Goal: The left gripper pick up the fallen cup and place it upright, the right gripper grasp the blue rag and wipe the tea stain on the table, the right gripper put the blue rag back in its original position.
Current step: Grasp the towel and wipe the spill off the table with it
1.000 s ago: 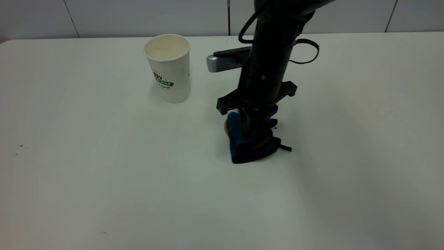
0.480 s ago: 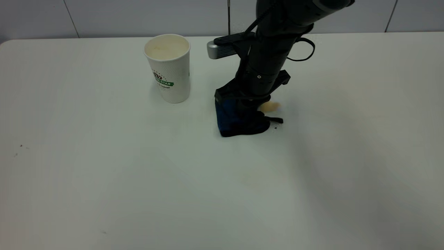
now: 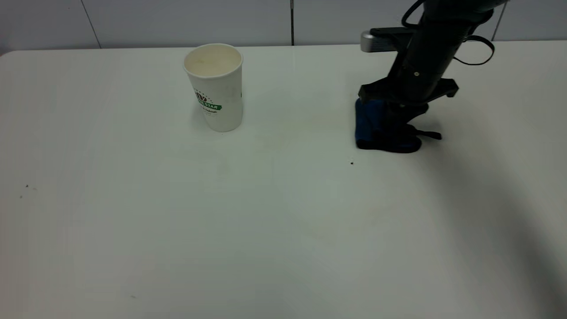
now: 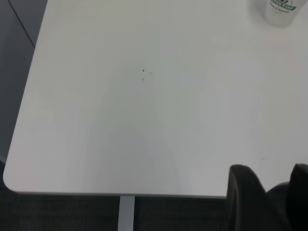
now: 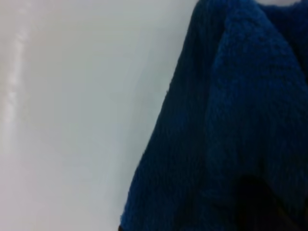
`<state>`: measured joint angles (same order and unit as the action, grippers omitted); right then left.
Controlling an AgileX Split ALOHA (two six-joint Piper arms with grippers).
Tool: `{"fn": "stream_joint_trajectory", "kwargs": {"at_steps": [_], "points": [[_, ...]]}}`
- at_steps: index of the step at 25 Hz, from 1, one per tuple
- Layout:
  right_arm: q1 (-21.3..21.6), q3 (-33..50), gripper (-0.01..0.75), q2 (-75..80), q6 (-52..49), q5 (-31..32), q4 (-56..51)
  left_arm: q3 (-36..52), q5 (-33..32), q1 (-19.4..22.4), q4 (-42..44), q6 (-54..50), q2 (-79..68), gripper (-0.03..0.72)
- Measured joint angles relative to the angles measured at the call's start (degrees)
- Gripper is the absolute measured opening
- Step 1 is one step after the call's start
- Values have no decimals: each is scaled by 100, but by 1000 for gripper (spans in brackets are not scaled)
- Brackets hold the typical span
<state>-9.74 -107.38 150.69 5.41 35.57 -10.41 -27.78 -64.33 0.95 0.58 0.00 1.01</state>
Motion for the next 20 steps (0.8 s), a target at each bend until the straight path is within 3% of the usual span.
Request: {"fn": "stream_joint_trajectory", "kwargs": {"at_steps": [5, 9, 16, 20], "points": [[-109, -4, 64, -43, -186, 801, 203, 0, 0, 0, 0, 0, 0, 240], [-595, -4, 64, -79, -181, 984, -1, 0, 0, 0, 0, 0, 0, 240], [-1694, -4, 64, -79, 231, -233, -509, 0, 0, 0, 0, 0, 0, 240], [-1714, -4, 64, -79, 265, -701, -525, 0, 0, 0, 0, 0, 0, 240]]}}
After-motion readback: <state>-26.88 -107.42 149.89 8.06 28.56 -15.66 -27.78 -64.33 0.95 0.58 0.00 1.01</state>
